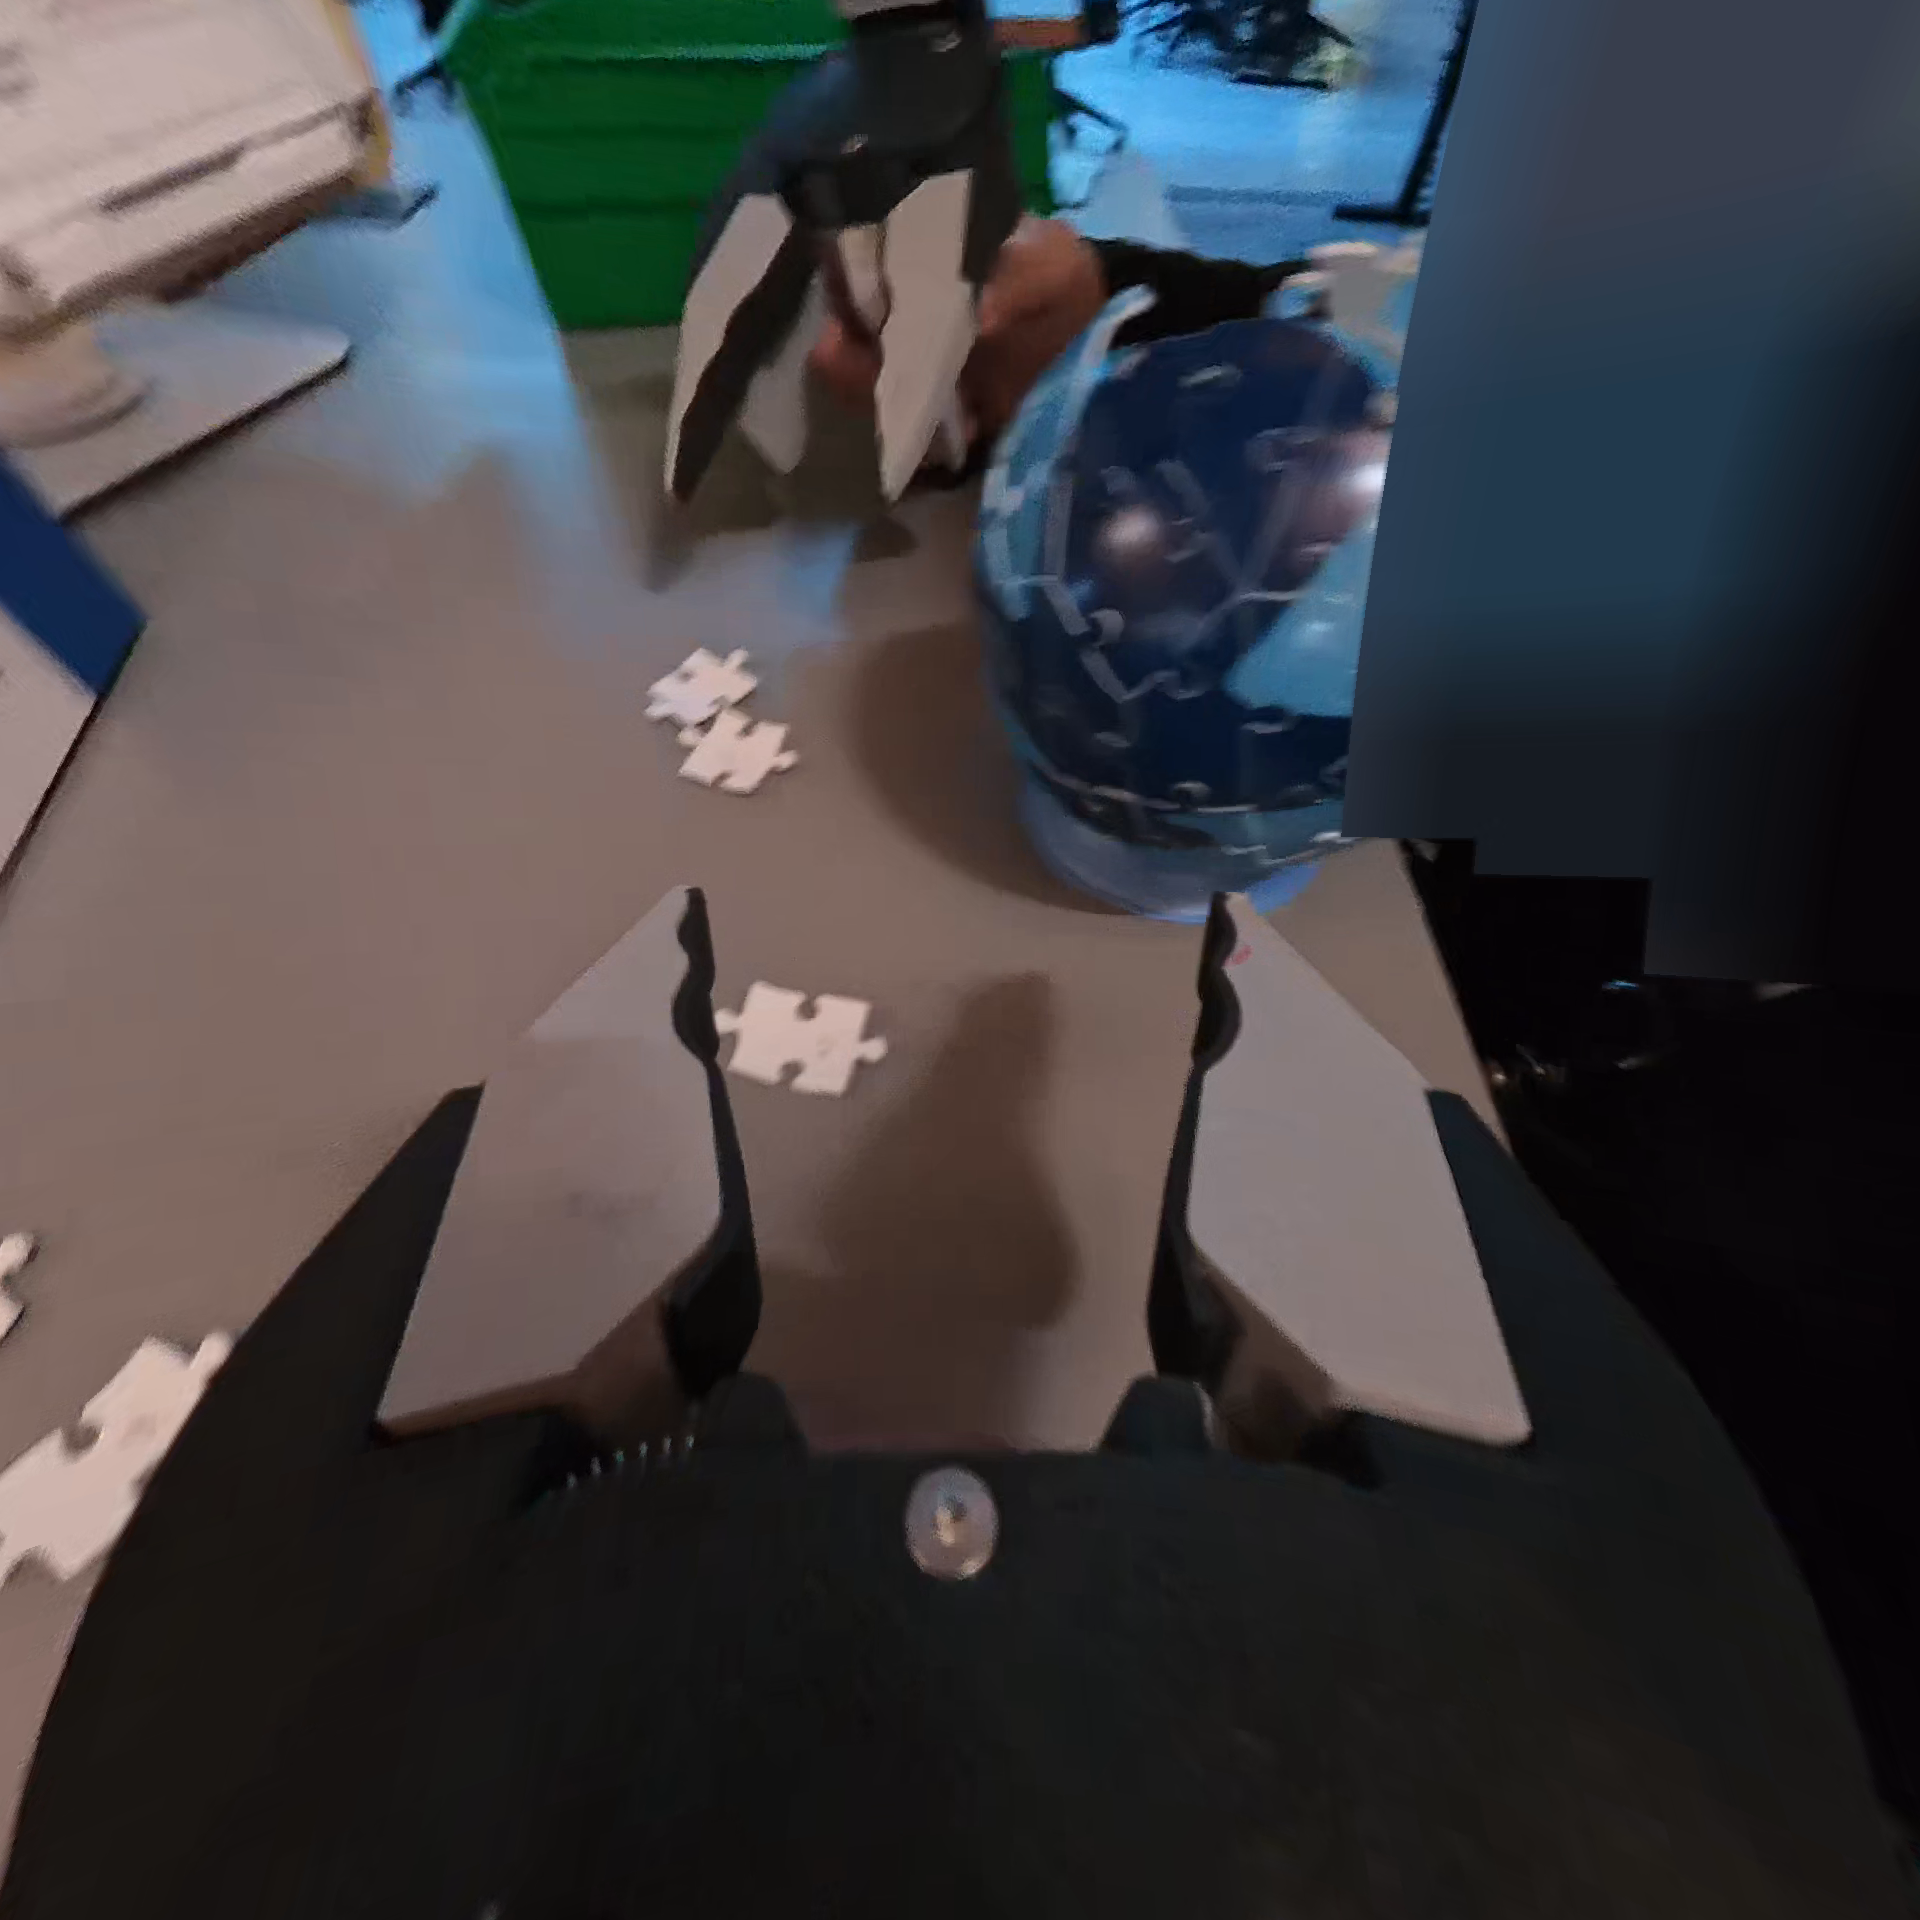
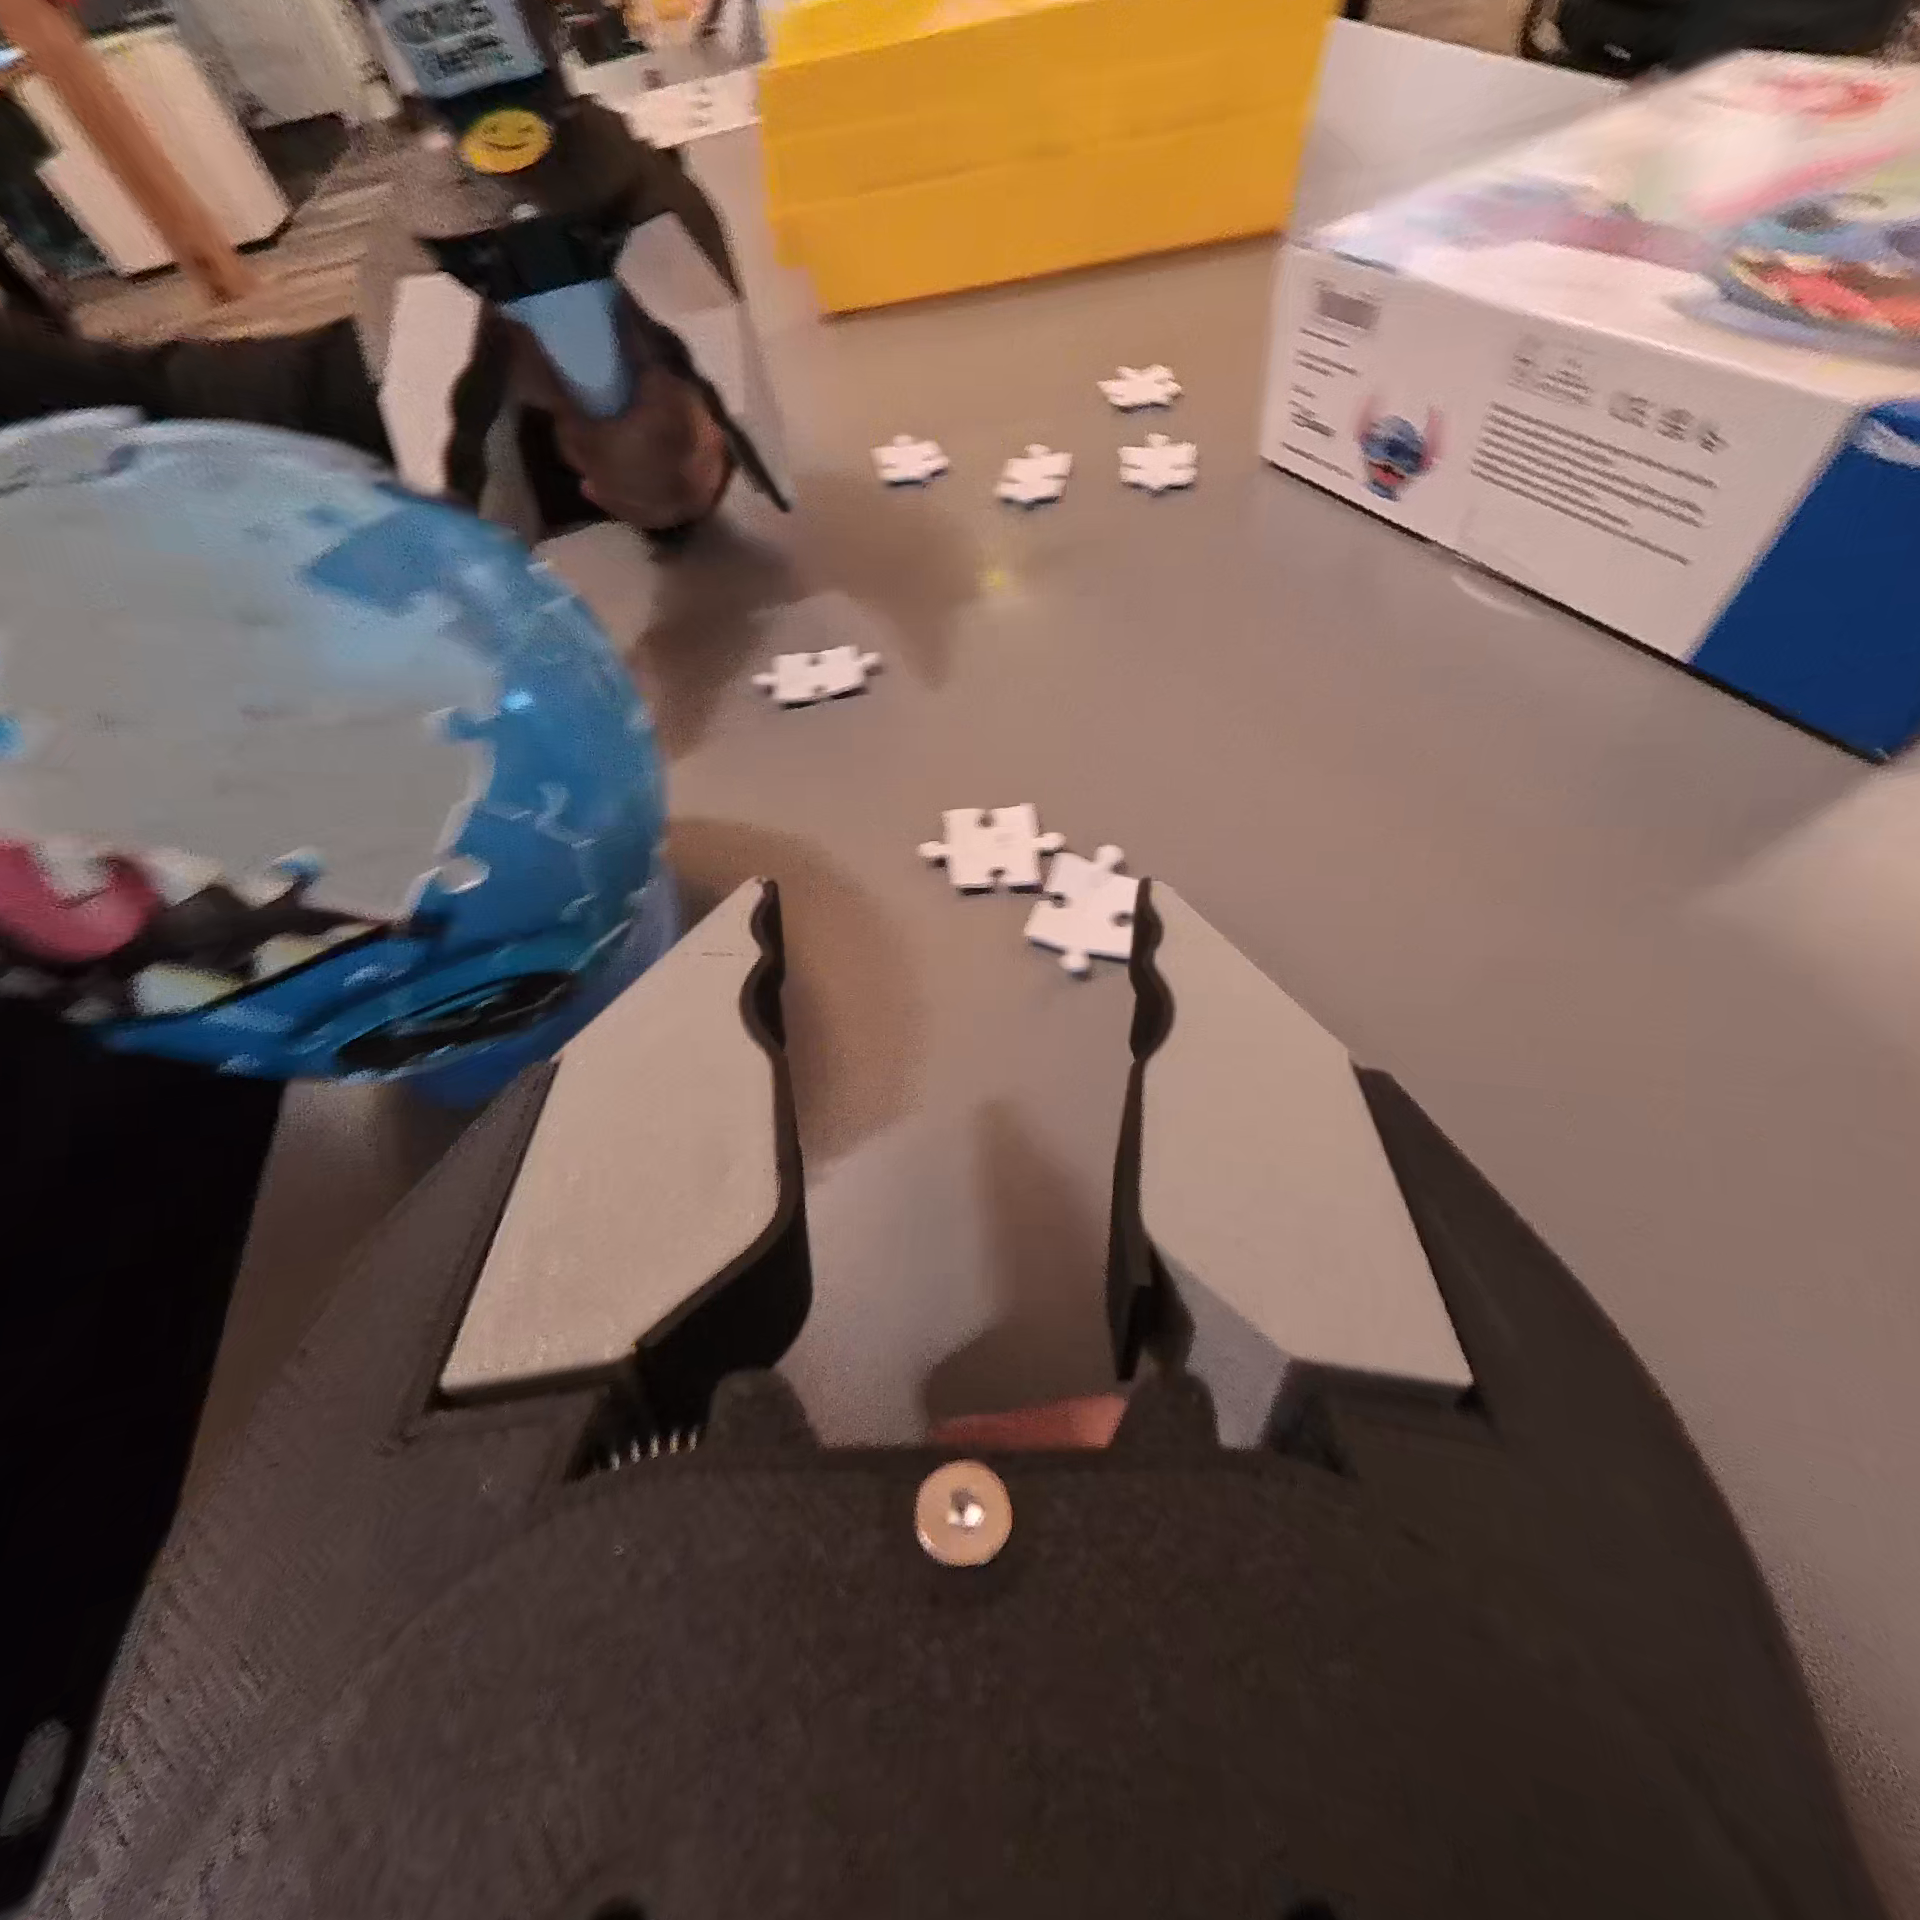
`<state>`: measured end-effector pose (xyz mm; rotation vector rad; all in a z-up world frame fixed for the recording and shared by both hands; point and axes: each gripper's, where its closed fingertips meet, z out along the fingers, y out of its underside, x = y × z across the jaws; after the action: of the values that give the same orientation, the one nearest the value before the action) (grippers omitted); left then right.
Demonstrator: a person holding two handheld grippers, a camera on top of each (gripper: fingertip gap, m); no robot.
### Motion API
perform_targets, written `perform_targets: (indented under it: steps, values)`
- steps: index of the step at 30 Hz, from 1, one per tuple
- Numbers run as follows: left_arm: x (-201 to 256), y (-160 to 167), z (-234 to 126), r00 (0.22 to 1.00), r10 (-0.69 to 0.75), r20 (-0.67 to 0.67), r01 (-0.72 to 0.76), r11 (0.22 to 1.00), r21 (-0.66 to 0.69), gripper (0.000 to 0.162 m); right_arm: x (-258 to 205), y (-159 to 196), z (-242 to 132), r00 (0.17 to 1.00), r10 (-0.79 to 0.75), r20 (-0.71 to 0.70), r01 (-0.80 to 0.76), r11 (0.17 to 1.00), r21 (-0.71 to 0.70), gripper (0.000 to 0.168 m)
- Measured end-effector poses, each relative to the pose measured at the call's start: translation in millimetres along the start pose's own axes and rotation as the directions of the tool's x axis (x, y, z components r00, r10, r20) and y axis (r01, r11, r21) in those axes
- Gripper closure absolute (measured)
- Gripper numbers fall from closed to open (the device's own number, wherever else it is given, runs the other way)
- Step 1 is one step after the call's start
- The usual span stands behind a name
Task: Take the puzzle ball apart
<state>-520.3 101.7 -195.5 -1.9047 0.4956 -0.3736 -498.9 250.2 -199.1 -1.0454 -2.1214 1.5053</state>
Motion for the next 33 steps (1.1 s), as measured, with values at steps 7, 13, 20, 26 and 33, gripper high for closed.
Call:
perform_targets:
  steps: [7, 13, 20, 26, 33]
  values:
    - [40, -27, 11, 0.988, 0.129, -0.084, -0.120, 0.987, 0.107, 0.068, -66, 17, -31, 0.995, -0.061, 0.082, 0.059, 0.998, 0.035, 0.085]
    - [50, -27, 28, 0.987, 0.064, -0.149, -0.055, 0.996, 0.067, 0.068, -120, 19, -27, 0.994, -0.091, 0.058, 0.089, 0.995, 0.035, 0.072]
    - [73, -24, 22, 0.980, 0.062, -0.189, -0.052, 0.997, 0.054, 0.070, -118, 12, -11, 0.997, -0.069, -0.022, 0.070, 0.997, 0.033, 0.061]
    - [102, -34, 1, 0.956, 0.061, -0.286, -0.024, 0.991, 0.131, 0.077, -76, 19, -32, 0.993, -0.002, -0.122, 0.007, 0.999, 0.038, 0.073]
    - [48, -31, -1, 0.993, -0.040, -0.113, 0.044, 0.998, 0.033, 0.063, -87, 1, -51, 0.994, 0.028, -0.104, -0.009, 0.983, 0.184, 0.083]
